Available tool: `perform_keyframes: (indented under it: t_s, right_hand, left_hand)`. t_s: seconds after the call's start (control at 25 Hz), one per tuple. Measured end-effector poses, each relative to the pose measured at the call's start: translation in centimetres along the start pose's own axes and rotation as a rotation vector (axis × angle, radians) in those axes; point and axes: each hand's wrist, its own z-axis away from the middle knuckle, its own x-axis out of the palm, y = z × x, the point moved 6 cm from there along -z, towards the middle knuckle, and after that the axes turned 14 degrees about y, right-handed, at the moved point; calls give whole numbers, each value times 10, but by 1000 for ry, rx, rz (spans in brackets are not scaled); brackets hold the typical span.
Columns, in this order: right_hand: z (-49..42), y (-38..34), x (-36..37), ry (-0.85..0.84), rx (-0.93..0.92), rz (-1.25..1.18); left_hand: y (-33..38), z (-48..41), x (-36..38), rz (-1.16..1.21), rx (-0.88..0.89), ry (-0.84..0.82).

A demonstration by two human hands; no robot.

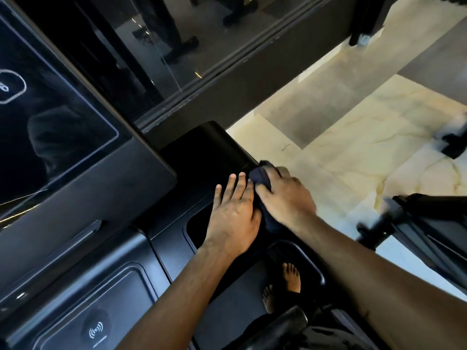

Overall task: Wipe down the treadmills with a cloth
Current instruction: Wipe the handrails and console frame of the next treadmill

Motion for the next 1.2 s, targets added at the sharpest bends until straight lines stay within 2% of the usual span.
perform_keyframes:
  t_s: [0.04,0.12,0.16,0.24,0.32,0.4,0.44,0.56,0.6,0.72,0.8,0.88,1.0,1.08,1.16,1.2]
  right_hand:
    - [-6,7,1,-18,31,-19]
    - [-14,23,2,-118,207,0]
    - [-9,26,3,-111,219,41]
    - [16,14,-2,2,120,83]
    - [23,12,-8,36,48,37]
    - [9,32,-9,-53,190,20]
    - [11,32,-8,-82,197,54]
    - [43,18,-8,-1,23,63]
    - [36,25,-10,10,41,18]
    - [21,52,-12,-124,249,2]
    - [45,44,-14,-57,99,64]
    - [57,43,-17,-23,18,0]
    - [41,72,-18,-145,225,1]
    - [63,65,-22,-79,113,74]
    - [80,58,-28,0,14,3]
    - [72,69,-29,-16,68,-26]
  left_hand:
    - [0,2,1,5,7,-3]
    - [0,9,3,19,7,-14]
    - [1,11,3,24,5,-18]
    - [4,13,3,25,16,-29]
    - [7,13,4,17,26,-23]
    - [11,17,6,22,30,-35]
    - [13,22,6,27,29,-42]
    - [21,27,3,47,56,-39]
    - [22,27,3,49,62,-27]
    - [25,37,5,39,53,-25]
    - [30,42,5,43,54,-24]
    - [36,42,7,50,56,-19]
    - [42,49,11,34,39,-37]
    - [49,54,11,16,49,-52]
    - [55,52,12,-3,63,-34]
    - [57,51,13,-4,58,-23]
